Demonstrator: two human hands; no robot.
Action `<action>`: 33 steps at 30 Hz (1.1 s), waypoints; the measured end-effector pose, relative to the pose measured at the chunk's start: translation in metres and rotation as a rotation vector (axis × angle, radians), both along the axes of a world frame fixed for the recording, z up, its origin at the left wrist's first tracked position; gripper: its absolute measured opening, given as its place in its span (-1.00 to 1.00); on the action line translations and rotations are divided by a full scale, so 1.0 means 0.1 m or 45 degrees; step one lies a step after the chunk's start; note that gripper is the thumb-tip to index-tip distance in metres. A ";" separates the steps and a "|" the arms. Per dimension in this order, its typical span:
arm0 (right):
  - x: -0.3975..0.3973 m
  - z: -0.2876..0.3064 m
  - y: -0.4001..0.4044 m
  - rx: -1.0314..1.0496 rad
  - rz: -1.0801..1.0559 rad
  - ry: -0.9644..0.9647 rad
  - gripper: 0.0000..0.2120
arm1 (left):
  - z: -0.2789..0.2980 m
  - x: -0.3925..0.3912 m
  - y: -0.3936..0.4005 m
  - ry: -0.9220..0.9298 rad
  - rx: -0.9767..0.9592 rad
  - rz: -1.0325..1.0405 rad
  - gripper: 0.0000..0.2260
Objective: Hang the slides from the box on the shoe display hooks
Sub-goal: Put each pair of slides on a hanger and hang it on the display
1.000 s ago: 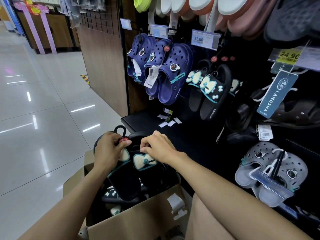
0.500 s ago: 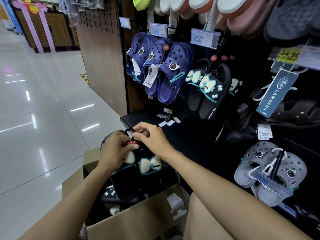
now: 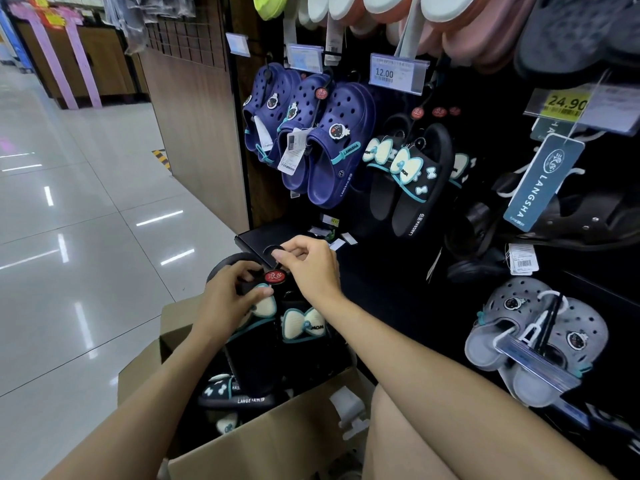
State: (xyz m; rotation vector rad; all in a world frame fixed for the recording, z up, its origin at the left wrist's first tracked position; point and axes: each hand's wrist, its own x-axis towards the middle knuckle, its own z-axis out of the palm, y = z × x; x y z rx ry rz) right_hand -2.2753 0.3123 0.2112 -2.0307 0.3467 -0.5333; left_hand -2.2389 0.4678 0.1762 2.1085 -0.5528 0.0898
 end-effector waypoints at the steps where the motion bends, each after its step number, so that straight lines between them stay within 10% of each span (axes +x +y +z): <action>1: 0.00 0.00 0.00 0.003 -0.006 -0.002 -0.88 | 0.00 0.00 0.00 0.006 -0.011 0.023 -0.74; 11: 0.03 0.00 -0.10 0.103 -0.114 -0.010 -0.89 | 0.10 -0.05 -0.04 0.137 -0.134 -0.091 -0.68; 33: -0.02 0.00 -0.23 0.125 -0.156 -0.079 -0.90 | -0.04 -0.09 -0.13 -0.342 0.545 -0.149 -0.79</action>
